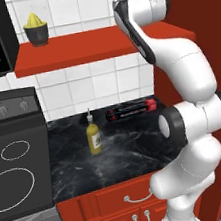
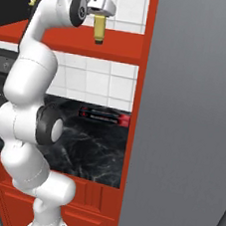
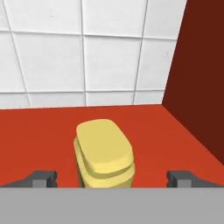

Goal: Pick the mustard and oil and vinegar bottle from the counter and place them in the cabinet.

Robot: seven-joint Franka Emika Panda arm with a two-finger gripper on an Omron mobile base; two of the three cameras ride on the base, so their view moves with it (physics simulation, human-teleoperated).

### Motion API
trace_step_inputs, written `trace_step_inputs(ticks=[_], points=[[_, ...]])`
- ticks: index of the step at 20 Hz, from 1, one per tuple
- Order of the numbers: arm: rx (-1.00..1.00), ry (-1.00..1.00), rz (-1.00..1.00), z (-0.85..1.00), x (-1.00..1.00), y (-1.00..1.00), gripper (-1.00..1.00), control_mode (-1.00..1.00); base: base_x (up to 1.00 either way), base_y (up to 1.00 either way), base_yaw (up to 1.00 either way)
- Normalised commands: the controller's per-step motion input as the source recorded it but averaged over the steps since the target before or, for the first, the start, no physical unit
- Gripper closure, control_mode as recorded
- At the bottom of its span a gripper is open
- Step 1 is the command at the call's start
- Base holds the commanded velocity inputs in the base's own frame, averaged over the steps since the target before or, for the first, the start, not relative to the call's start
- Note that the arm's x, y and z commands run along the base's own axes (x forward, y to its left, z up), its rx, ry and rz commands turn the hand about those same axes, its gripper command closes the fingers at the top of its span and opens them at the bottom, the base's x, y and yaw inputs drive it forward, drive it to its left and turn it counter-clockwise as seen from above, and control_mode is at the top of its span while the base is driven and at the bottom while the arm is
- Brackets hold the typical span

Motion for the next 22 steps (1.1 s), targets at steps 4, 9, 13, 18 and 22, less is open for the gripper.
trace_step_inputs(ticks=[4, 9, 13, 18, 22], points=[[0.00, -0.09, 0.01, 0.00, -0.58, 0.04, -1.00, -1.00, 0.00, 0.00, 0.00], [0.04, -0.09, 0.02, -0.04, -0.79, 0.26, -1.00, -1.00, 0.00, 0.00, 0.00], [0.11, 0.00, 0.05, -0.08, -0.90, 0.39, -1.00, -1.00, 0.00, 0.00, 0.00], [0.10, -0.07, 0.02, -0.31, -0.99, 0.49, -1.00, -1.00, 0.00, 0.00, 0.00], [0.08, -0.13, 0.01, -0.43, -1.00, 0.50, -1.00, -1.00, 0.00, 0.00, 0.00]])
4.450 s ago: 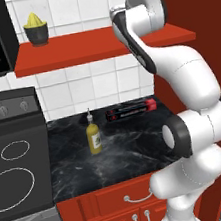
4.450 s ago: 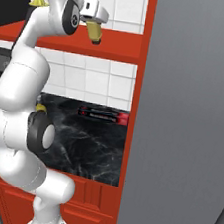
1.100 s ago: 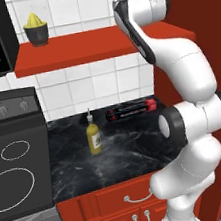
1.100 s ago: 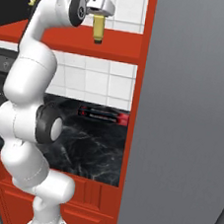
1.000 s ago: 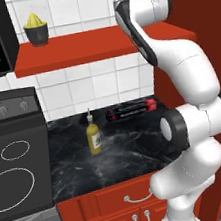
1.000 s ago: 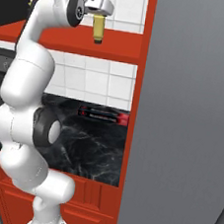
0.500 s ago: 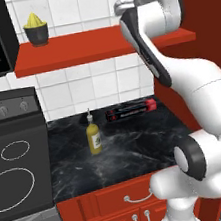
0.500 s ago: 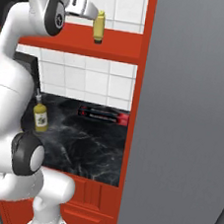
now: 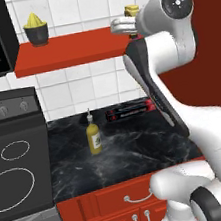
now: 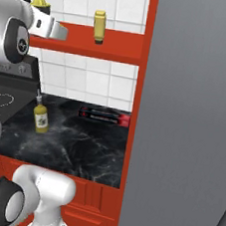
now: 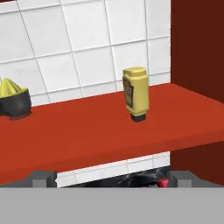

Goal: Pick the mustard and oil and vinegar bottle from the counter and place them in the cabinet.

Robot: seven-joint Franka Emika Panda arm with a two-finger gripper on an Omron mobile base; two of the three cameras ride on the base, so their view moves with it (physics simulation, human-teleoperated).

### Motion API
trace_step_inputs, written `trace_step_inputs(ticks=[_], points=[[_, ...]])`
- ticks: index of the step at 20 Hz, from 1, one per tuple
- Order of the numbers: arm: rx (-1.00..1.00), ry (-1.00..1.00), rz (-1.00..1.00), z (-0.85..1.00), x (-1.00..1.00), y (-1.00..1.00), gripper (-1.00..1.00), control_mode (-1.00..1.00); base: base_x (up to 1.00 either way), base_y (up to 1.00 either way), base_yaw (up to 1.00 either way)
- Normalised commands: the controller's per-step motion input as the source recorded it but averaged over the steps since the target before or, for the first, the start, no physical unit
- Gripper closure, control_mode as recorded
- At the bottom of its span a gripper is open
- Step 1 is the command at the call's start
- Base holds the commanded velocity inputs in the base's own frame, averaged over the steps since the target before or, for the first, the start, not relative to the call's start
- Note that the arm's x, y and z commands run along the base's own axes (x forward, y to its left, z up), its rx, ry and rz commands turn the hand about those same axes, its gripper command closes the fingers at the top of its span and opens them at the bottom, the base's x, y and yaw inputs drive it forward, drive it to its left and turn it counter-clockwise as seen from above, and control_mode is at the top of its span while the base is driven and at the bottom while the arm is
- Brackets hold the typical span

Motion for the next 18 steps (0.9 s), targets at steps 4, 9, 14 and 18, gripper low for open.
trace_step_inputs(ticks=[4, 9, 14, 18], points=[[0.04, -0.12, 0.04, -0.46, -0.99, 0.49, -1.00, -1.00, 0.00, 0.00, 0.00], [0.00, -0.11, 0.06, -0.41, -0.87, 0.46, -1.00, -1.00, 0.00, 0.00, 0.00], [0.00, -0.07, 0.11, -0.35, -0.56, 0.30, -1.00, -1.00, 0.00, 0.00, 0.00], [0.00, 0.00, 0.13, -0.25, -0.14, 0.07, -1.00, -1.00, 0.00, 0.00, 0.00]])
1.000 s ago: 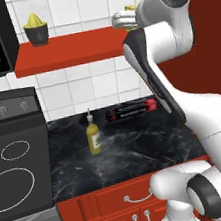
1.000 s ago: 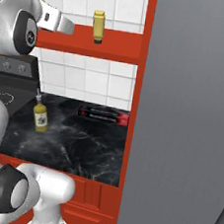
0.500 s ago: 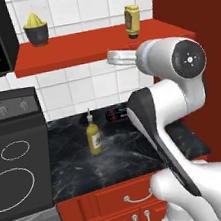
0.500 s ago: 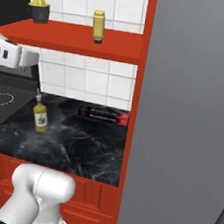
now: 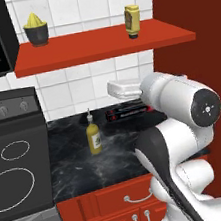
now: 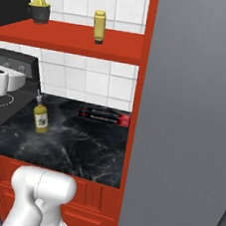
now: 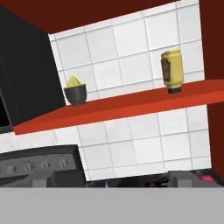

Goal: Pick the mustard and oil and vinegar bottle from the counter and place them in the cabinet.

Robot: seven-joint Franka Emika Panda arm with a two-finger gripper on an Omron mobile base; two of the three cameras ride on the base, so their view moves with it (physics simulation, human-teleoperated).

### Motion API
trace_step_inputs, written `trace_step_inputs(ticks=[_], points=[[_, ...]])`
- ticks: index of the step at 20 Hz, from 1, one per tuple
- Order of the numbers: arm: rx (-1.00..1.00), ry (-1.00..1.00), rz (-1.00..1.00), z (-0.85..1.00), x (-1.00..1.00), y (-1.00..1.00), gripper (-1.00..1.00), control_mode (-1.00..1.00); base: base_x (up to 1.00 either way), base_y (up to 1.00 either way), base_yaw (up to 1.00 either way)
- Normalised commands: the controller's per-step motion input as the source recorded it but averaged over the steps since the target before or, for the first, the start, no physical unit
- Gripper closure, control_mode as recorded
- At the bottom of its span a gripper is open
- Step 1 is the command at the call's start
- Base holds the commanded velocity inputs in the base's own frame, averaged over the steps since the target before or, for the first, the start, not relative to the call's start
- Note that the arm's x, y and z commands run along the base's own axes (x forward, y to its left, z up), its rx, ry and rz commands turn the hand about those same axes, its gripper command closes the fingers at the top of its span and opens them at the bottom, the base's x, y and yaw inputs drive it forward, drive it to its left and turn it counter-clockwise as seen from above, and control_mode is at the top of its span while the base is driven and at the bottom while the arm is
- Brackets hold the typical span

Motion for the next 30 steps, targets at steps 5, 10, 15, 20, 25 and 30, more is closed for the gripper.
trace_step_inputs(ticks=[5, 10, 15, 20, 25, 30], points=[[0.06, 0.06, 0.11, -0.34, 0.00, 0.00, -1.00, -1.00, 0.00, 0.00, 0.00], [0.10, 0.23, 0.06, -0.49, 0.00, 0.00, -1.00, -1.00, 0.00, 0.00, 0.00], [0.01, 0.29, 0.02, -0.50, 0.00, 0.02, -1.00, -1.00, 0.00, 0.00, 0.00], [-0.02, 0.18, 0.00, -0.24, 0.00, 0.01, -1.00, -1.00, 0.00, 0.00, 0.00], [-0.11, 0.04, 0.00, -0.04, -0.04, 0.00, -1.00, -1.00, 0.00, 0.00, 0.00], [-0.18, 0.00, 0.01, -0.05, -0.07, 0.00, -1.00, -1.00, 0.00, 0.00, 0.00]])
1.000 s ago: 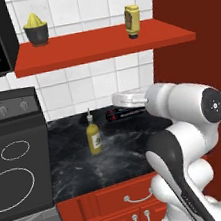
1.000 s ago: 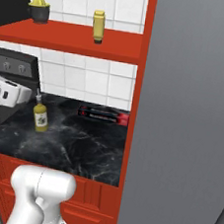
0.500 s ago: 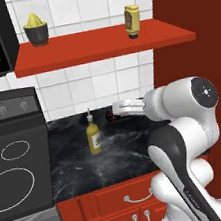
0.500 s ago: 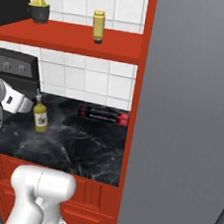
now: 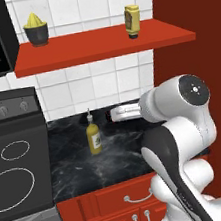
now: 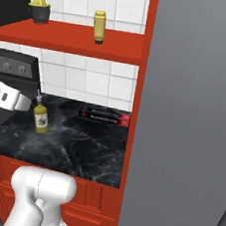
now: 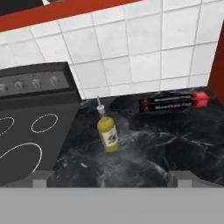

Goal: Pick the mustard and oil and vinegar bottle from the counter and place them in the cabinet.

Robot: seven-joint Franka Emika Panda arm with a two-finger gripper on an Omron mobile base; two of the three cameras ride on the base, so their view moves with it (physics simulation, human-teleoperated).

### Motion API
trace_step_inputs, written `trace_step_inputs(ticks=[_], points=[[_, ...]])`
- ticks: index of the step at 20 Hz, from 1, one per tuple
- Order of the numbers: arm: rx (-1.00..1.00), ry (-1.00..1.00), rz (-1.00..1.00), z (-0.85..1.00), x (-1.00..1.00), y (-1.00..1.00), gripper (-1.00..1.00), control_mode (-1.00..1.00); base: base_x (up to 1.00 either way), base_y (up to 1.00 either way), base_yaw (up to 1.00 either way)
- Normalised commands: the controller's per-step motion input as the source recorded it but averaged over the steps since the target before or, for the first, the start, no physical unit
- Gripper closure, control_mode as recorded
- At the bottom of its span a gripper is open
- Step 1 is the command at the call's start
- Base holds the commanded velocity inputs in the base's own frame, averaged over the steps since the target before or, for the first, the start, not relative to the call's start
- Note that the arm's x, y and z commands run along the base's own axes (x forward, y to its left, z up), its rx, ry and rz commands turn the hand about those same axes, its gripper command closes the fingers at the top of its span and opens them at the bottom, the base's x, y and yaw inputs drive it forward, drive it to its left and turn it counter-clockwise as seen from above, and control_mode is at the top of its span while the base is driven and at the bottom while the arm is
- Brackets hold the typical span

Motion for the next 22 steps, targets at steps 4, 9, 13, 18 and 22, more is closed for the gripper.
trace_step_inputs(ticks=[4, 9, 13, 18, 22], points=[[-0.12, 0.00, 0.04, -0.37, 0.00, 0.00, -1.00, -1.00, 0.00, 0.00, 0.00], [-0.03, 0.03, 0.06, -0.48, 0.00, 0.00, -1.00, -1.00, 0.00, 0.00, 0.00], [0.00, 0.13, 0.05, -0.45, 0.01, 0.00, -1.00, -1.00, 0.00, 0.00, 0.00], [-0.01, 0.16, 0.06, -0.29, 0.10, 0.00, -1.00, -1.00, 0.00, 0.00, 0.00], [-0.03, 0.13, 0.07, -0.18, 0.10, 0.00, -1.00, -1.00, 0.00, 0.00, 0.00]])
